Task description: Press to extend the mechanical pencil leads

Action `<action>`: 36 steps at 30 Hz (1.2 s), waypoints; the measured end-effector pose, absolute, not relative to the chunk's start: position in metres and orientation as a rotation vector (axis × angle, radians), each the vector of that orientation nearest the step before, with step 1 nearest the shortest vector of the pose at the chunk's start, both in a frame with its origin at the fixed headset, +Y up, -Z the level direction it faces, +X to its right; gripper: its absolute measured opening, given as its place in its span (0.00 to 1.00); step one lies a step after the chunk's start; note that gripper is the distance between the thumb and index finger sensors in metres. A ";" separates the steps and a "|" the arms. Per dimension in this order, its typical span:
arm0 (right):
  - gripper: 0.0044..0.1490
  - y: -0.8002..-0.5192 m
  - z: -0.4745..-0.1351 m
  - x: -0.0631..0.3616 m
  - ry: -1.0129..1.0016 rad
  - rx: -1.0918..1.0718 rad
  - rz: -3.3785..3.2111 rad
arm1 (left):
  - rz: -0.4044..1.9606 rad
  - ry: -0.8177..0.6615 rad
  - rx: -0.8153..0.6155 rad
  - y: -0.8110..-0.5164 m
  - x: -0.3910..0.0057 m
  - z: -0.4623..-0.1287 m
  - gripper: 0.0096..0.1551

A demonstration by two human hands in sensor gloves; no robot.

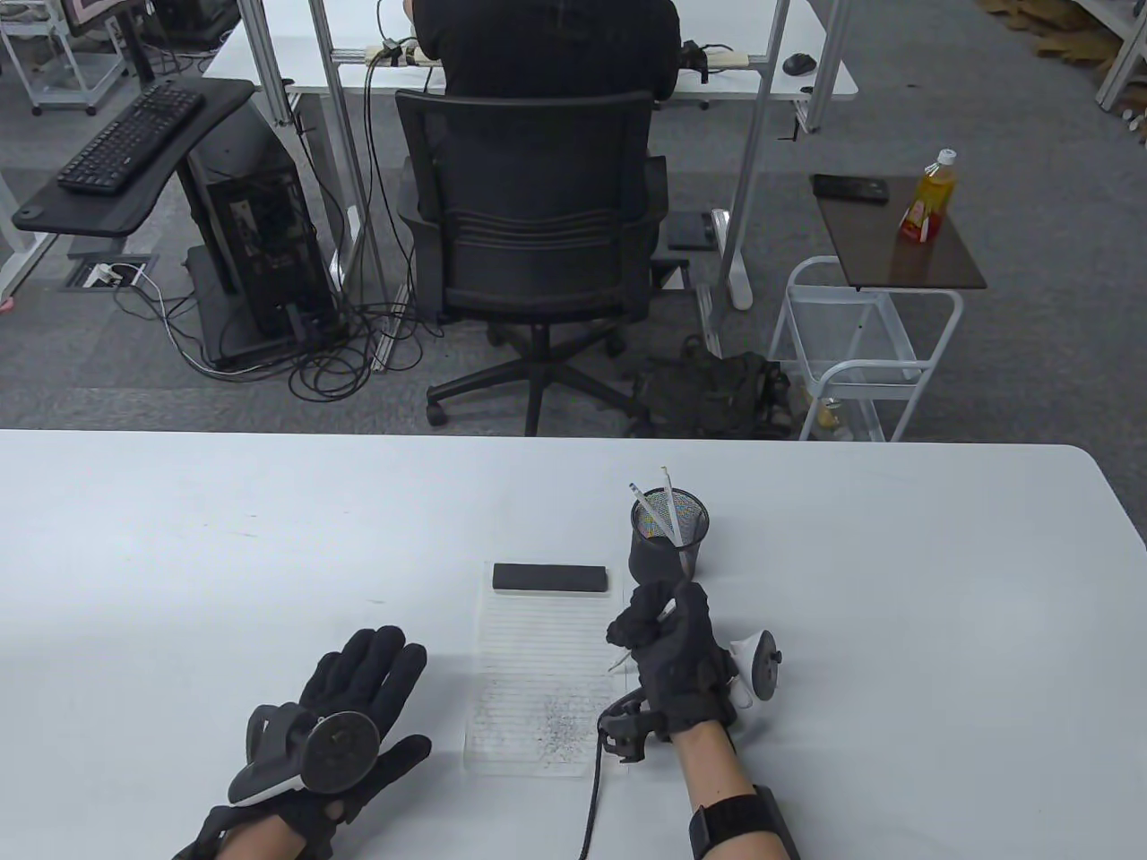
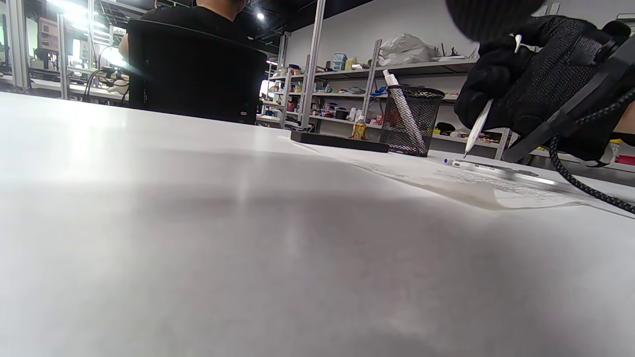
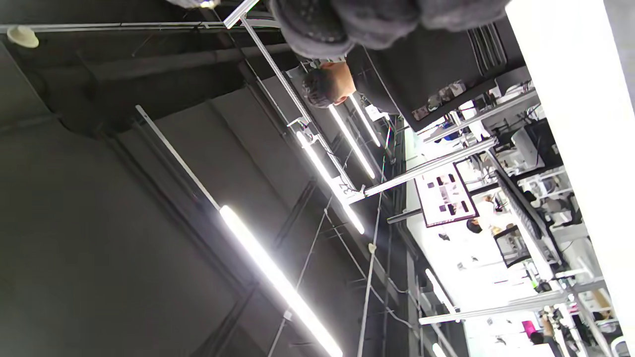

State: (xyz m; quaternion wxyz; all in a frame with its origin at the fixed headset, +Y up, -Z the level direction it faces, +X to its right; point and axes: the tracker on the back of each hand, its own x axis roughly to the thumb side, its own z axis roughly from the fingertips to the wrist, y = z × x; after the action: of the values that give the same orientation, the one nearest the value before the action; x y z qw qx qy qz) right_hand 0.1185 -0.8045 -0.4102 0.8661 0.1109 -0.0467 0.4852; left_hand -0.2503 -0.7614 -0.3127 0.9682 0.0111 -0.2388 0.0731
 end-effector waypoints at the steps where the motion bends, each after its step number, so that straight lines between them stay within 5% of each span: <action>1: 0.38 -0.805 -0.411 0.119 -0.106 0.239 1.031 | 0.148 -0.483 0.022 -0.761 -0.250 -0.313 0.56; 36: 0.33 -0.805 -0.406 0.117 -0.173 0.205 1.086 | 0.144 -0.482 0.020 -0.761 -0.250 -0.313 0.56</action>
State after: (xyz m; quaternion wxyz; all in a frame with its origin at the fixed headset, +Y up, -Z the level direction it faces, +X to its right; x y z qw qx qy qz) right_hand 0.1170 -0.8046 -0.4064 0.8476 0.0972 -0.0819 0.5151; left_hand -0.2504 -0.7612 -0.3131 0.9684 0.0101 -0.2387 0.0714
